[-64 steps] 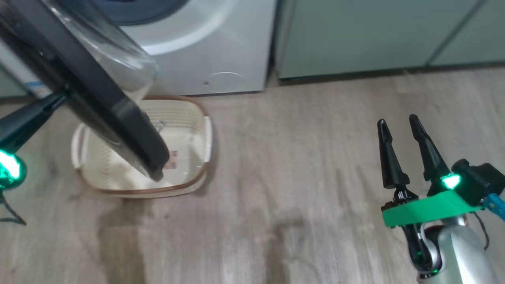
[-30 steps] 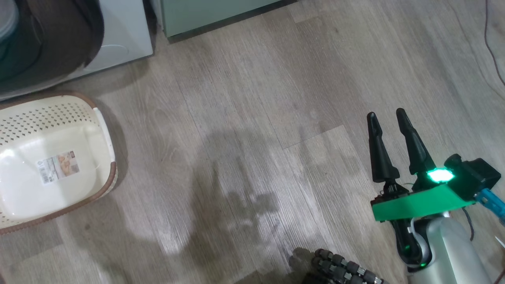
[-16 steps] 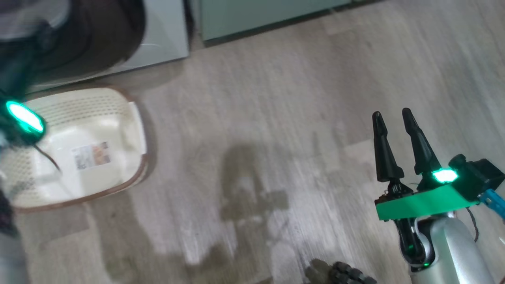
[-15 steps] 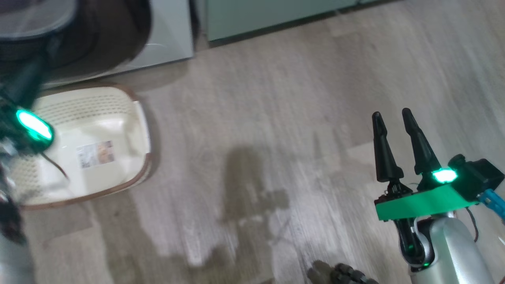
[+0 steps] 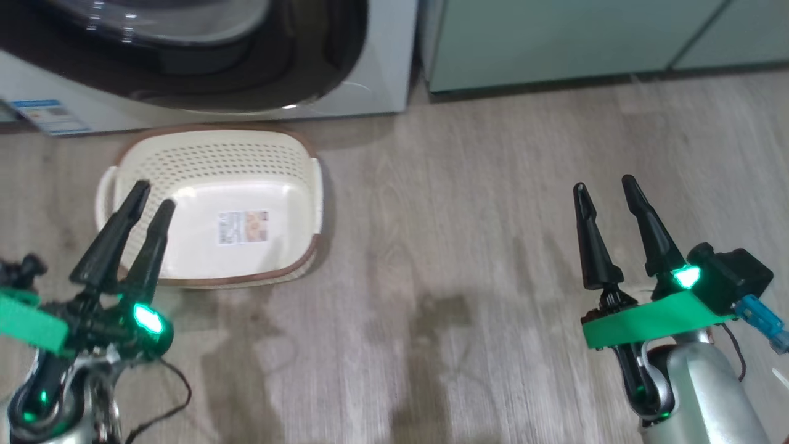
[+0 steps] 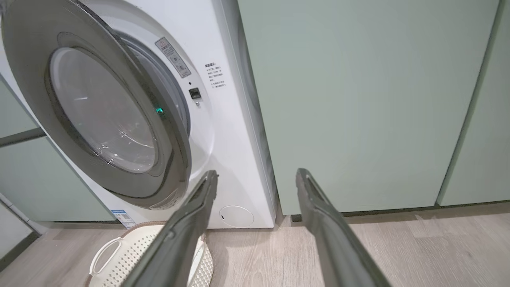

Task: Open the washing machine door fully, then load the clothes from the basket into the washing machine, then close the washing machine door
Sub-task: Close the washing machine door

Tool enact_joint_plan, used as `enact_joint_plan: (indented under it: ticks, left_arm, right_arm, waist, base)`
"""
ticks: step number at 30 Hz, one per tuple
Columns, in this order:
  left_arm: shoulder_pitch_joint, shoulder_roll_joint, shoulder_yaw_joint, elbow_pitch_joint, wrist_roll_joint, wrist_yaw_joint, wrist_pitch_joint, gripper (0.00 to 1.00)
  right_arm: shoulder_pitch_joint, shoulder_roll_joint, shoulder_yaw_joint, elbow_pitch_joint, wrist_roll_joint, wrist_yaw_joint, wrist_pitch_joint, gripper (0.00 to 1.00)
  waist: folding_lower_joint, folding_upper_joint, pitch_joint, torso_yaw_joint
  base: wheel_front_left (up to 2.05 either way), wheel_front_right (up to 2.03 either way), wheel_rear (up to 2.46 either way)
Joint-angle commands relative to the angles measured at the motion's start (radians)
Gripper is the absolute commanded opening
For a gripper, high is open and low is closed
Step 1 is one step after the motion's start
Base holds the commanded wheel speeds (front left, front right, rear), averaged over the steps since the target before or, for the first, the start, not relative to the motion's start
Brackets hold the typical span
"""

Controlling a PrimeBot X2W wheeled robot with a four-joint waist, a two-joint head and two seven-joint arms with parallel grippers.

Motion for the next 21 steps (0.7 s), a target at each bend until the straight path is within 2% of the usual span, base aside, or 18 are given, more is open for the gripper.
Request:
enact_joint_plan:
  ticks: [1,7,13,16,18,19,21]
  left_arm:
    - [0.005,0.011,0.026,-0.050,0.012,-0.009,-0.017,1.00]
    - [0.126,0.009,-0.050,-0.130,0.034,-0.009,-0.192,1.00]
    - [0.171,0.009,-0.139,-0.204,0.185,-0.009,-0.430,1.00]
    - [0.165,0.010,-0.164,-0.228,0.348,-0.009,-0.564,1.00]
    - [0.158,0.038,-0.181,-0.228,0.524,-0.009,-0.654,1.00]
    - [0.158,0.038,-0.181,-0.228,0.524,-0.009,-0.654,1.00]
    - [0.146,0.064,-0.197,-0.226,0.708,0.015,-0.735,1.00]
  right_arm:
    - [-0.001,-0.006,0.017,-0.029,-0.008,0.000,0.003,1.00]
    - [0.022,-0.006,0.000,-0.023,-0.014,0.000,0.020,1.00]
    - [0.046,-0.006,-0.024,-0.025,-0.028,0.000,0.036,1.00]
    - [0.055,-0.006,-0.037,-0.034,-0.035,0.000,0.045,1.00]
    - [0.060,-0.006,-0.044,-0.042,-0.039,0.000,0.050,1.00]
    - [0.060,-0.006,-0.044,-0.042,-0.039,0.000,0.050,1.00]
    - [0.067,-0.006,-0.049,-0.050,-0.044,0.000,0.057,1.00]
  waist:
    - [0.0001,-0.0001,-0.026,0.026]
    - [0.0001,-0.0001,-0.067,0.046]
    - [0.0001,-0.0001,-0.103,0.056]
    - [0.0001,-0.0001,-0.117,0.060]
    - [0.0001,-0.0001,-0.125,0.062]
    - [0.0001,-0.0001,-0.125,0.062]
    - [0.0001,-0.0001,-0.136,0.064]
  base:
    - [0.00,0.00,0.00]
    - [0.00,0.00,0.00]
    - [0.00,0.00,0.00]
    - [0.00,0.00,0.00]
    - [0.00,0.00,0.00]
    - [0.00,0.00,0.00]
    - [0.00,0.00,0.00]
